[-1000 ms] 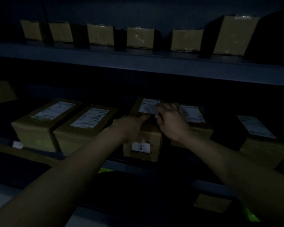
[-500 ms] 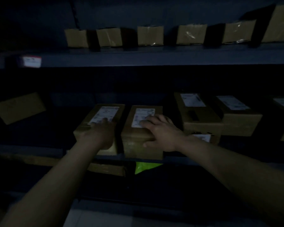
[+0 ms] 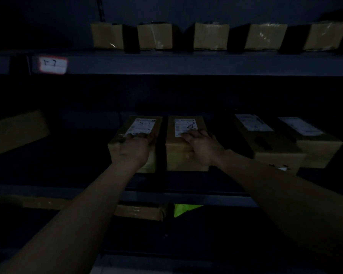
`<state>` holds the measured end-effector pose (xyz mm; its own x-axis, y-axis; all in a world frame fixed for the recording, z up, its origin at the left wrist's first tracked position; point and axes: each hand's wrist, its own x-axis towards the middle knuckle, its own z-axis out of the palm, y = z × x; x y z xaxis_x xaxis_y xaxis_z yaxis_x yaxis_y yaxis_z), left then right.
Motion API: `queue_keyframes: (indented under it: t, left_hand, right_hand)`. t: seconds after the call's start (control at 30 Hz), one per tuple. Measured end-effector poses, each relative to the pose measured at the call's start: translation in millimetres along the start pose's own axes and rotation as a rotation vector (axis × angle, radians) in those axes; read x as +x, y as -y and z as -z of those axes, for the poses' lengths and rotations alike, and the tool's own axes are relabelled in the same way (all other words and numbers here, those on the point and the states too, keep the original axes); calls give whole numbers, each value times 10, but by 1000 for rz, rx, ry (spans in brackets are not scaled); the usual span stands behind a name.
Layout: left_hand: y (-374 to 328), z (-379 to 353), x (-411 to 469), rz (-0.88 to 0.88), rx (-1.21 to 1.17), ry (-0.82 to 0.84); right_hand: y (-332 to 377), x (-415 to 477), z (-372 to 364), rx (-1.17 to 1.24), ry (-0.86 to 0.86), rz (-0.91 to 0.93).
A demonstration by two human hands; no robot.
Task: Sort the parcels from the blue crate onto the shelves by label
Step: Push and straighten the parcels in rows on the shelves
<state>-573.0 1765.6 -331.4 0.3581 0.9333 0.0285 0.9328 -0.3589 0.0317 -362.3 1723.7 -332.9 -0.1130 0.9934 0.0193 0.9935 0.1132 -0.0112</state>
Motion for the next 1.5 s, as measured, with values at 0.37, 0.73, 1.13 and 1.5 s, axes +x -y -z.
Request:
queue_keyframes:
  t: [0.37, 0.73, 1.13, 1.5]
  left_hand:
    - [175, -79, 330, 25, -120, -97]
    - [175, -167, 430, 43, -82, -69]
    - [-656, -141, -5, -77, -46, -441]
    - [-1044, -223, 88, -192, -144, -144]
  right_hand:
    - [37, 292, -66, 10, -55, -80]
    - [15, 381, -123, 25, -82, -101]
    - [-330, -497, 275, 29, -346, -76]
    - [-1222, -1142, 299, 288, 1, -521]
